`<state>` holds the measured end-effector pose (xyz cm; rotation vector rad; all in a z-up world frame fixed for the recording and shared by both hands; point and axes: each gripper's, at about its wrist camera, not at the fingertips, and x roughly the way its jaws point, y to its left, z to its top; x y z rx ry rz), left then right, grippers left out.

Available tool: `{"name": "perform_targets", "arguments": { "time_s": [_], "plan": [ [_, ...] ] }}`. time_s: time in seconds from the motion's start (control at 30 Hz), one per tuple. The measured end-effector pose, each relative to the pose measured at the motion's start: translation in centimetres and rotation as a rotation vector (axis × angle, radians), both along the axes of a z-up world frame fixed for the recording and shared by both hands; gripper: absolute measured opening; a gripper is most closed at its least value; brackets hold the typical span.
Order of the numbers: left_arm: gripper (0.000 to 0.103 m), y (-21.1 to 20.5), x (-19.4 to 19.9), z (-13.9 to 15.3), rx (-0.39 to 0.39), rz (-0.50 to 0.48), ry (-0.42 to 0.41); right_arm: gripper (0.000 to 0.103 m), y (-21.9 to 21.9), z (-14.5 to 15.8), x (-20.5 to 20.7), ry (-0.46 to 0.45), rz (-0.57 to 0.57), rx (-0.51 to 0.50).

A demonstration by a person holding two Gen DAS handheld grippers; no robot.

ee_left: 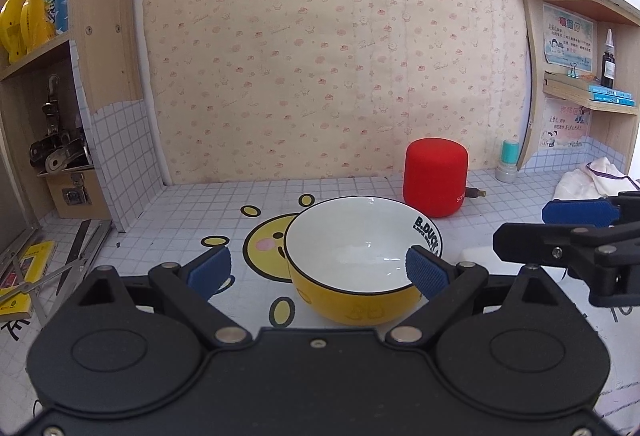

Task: Clean bowl
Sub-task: 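Close the left gripper on the yellow bowl rim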

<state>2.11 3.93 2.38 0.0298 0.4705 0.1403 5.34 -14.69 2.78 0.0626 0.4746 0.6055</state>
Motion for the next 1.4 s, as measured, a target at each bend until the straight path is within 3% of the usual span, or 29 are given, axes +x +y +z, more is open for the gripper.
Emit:
{"name": "perform_targets", "arguments": {
  "time_s": [0.53,0.6,1.13,1.4],
  "plan": [
    [0.095,1.0,1.5,-0.4,-0.009,0.040,0.017,0.075,0.7,-0.6,0.4,0.016,0.016,-0.010],
    [0.090,1.0,1.7,-0.5,-0.011,0.041,0.021,0.075,0.7,-0.7,0.4,0.019,0.017,-0.010],
    [0.095,1.1,2.6,-1.0,0.026,0.078,0.034,0.075,1.1,-0.9,1.1,0.021,0.012,-0.017],
    [0.094,1.8,3.3,-1.5,-0.015,0.071,0.059,0.075,1.5,-0.8,1.5,0.018,0.019,-0.019]
  ]
}}
